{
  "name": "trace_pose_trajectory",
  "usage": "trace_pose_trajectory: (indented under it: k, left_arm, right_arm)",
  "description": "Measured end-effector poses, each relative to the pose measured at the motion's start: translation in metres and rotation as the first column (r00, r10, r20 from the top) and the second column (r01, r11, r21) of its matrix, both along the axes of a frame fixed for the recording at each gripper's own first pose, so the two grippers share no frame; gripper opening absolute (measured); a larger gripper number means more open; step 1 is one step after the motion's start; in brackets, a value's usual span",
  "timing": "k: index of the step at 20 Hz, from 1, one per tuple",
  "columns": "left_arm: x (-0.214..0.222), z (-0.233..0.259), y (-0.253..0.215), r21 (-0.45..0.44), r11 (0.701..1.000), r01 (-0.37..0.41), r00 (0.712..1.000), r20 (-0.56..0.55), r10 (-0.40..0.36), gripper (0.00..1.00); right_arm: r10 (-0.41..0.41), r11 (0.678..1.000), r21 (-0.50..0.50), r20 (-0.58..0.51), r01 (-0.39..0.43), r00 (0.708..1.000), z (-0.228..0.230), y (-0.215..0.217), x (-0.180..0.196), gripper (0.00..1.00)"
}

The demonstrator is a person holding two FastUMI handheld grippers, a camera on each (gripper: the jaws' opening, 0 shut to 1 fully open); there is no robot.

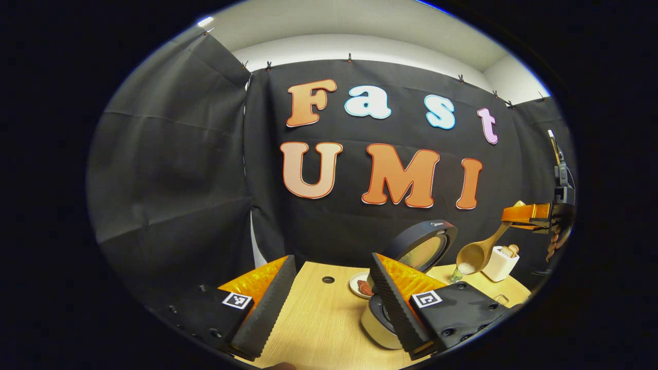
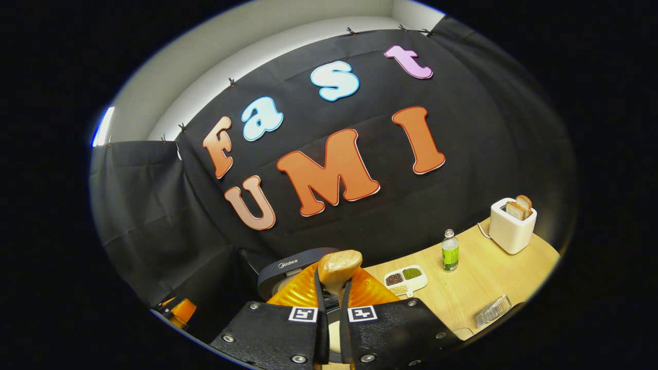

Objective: Close the left gripper, press the button to open the rice cooker; take a wooden spoon from the chopstick holder with the right hand, scoop a spoonful of rice and pour it into the rice cooker, then put the wooden spoon back into the chopstick holder.

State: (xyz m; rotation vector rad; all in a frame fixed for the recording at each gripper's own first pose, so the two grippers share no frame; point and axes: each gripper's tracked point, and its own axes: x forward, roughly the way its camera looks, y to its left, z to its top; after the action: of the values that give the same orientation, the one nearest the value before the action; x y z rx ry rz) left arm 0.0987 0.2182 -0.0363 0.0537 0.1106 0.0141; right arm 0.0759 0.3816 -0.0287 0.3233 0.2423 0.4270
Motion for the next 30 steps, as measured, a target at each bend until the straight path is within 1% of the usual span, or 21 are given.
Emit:
trace_pose_trajectory:
  k: [7,13,17,20,22,25,26,27,28,30]
  left_arm:
    - [0.001,0.001,0.004,-0.002,1.000,-0.004,1.000,0.001,0.004,0.94]
    - [0.001,-0.002,0.009,0.006,1.000,-0.012,1.000,-0.004,0.012,0.94]
    - [0.001,-0.003,0.008,0.002,1.000,-0.009,1.000,-0.004,0.009,0.94]
    - [0.002,-0.006,0.009,0.001,1.000,-0.009,1.000,-0.008,0.009,0.94]
    - [0.002,-0.006,0.010,0.000,1.000,-0.012,1.000,-0.010,0.012,0.94]
    - [0.001,-0.008,0.009,-0.002,1.000,-0.010,1.000,-0.012,0.010,0.94]
    - [0.000,-0.007,0.009,-0.003,1.000,-0.009,1.000,-0.011,0.009,0.97]
    - [0.000,-0.006,0.010,-0.002,1.000,-0.008,1.000,-0.010,0.008,0.97]
    - [0.000,-0.007,0.010,0.000,1.000,-0.010,1.000,-0.009,0.010,0.94]
    - [-0.001,-0.008,0.010,0.002,1.000,-0.011,1.000,-0.011,0.011,0.94]
  right_arm:
    - [0.010,0.999,-0.036,0.008,-0.009,1.000,-0.006,0.008,-0.001,0.07]
    - [0.017,0.994,-0.104,0.018,-0.015,1.000,-0.012,0.014,-0.002,0.07]
    - [0.029,0.982,-0.187,0.043,-0.021,0.999,-0.016,0.020,-0.003,0.07]
    - [0.062,0.978,-0.201,0.038,-0.053,0.997,-0.021,0.029,-0.008,0.07]
    - [0.075,0.971,-0.231,0.039,-0.064,0.996,-0.026,0.032,-0.009,0.07]
    - [0.066,0.954,-0.297,0.055,-0.046,0.996,-0.031,0.030,-0.010,0.07]
    - [0.070,0.947,-0.318,0.061,-0.047,0.996,-0.033,0.032,-0.011,0.07]
    - [0.078,0.942,-0.331,0.067,-0.052,0.995,-0.033,0.034,-0.011,0.07]
    - [0.090,0.940,-0.336,0.072,-0.061,0.993,-0.033,0.038,-0.014,0.07]
    - [0.127,0.936,-0.338,0.074,-0.095,0.989,-0.034,0.045,-0.020,0.07]
